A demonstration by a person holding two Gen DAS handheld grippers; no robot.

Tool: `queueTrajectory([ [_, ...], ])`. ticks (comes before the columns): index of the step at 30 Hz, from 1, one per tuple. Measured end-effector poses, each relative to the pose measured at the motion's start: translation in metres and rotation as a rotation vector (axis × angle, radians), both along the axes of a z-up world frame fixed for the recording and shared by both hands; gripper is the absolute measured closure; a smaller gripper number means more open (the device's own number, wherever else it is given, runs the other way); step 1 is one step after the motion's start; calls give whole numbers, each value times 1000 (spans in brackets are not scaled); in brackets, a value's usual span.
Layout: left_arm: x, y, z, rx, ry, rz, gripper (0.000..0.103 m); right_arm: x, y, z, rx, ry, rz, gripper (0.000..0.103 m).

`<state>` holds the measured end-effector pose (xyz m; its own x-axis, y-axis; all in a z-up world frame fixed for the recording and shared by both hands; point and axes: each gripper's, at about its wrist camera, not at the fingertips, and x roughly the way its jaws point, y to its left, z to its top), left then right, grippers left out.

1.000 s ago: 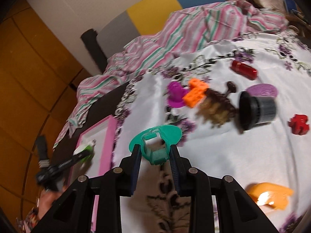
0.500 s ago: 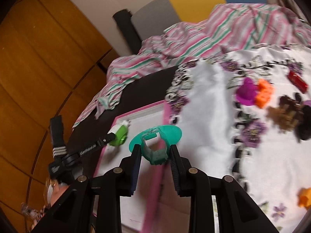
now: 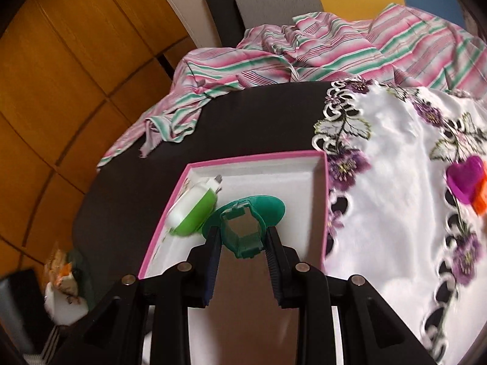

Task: Organize rigid objects
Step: 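Carry both objects into the pink-rimmed tray and open both tools to release, then grasp the yellow plastic piece with left tool while right tool grasps red puzzle piece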

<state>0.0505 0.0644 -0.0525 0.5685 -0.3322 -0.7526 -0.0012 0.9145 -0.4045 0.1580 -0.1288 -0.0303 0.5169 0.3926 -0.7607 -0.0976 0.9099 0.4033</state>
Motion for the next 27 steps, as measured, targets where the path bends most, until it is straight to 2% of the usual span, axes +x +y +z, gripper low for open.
queueTrajectory([
  [7,-9,8,0,-20,7,18,44,24,13,-9,-69,-5,-29,72],
  [9,-10,8,1,-22,7,18,45,27,14,-11,-55,19,-20,70],
  [11,-11,7,2,-22,5,21,45,25,14,-12,-51,44,-14,56],
  [15,-14,5,6,-38,-3,25,45,7,3,2,-43,-14,-23,41],
  [18,-15,1,7,-37,-6,15,45,-10,-9,15,-54,-53,-22,40],
  [21,-17,-5,8,-41,-11,3,45,-32,-25,26,-68,-87,-40,35],
  [23,-19,-10,8,-47,-10,-14,45,-44,-34,29,-67,-93,-50,32],
  [27,-23,-26,9,-50,-12,-55,45,-66,-48,32,-82,-85,-63,31],
])
